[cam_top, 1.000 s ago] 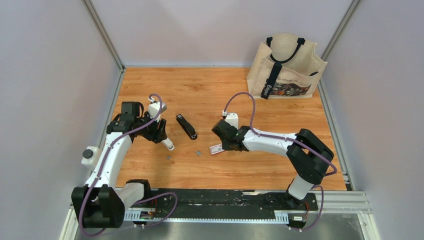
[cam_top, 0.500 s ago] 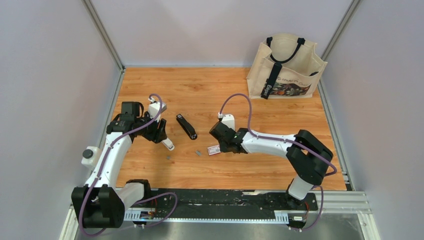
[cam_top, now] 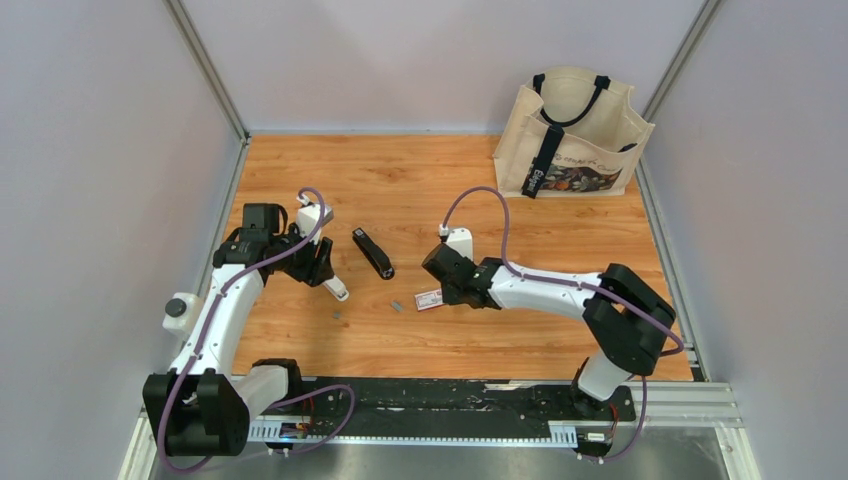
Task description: Unload the staples from the stapler
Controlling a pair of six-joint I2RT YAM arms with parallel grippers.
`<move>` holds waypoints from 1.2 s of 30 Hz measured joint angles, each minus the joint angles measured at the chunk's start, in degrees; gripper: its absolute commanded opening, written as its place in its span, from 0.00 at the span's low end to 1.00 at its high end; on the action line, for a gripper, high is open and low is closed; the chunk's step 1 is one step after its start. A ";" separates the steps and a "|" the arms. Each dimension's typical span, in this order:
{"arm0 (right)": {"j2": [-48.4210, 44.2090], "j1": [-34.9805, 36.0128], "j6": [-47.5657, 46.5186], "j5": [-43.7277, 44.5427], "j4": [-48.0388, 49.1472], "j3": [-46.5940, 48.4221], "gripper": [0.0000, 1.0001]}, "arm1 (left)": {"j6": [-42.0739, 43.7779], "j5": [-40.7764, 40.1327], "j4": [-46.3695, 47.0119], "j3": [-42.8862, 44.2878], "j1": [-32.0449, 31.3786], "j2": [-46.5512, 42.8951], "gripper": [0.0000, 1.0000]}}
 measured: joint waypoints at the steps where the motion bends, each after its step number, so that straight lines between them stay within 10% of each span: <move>1: -0.76 0.00 0.00 0.07 -0.04 -0.46 0.14 | 0.02 0.00 0.00 0.00 0.00 0.00 0.59; 20: -4.00 0.37 -0.07 -3.02 -1.38 -3.30 0.00 | 0.09 0.15 0.04 0.26 -1.42 1.62 0.60; 36: -10.67 0.37 7.28 -4.48 3.89 -12.83 0.00 | -2.03 -7.32 5.49 27.76 -27.32 32.81 0.57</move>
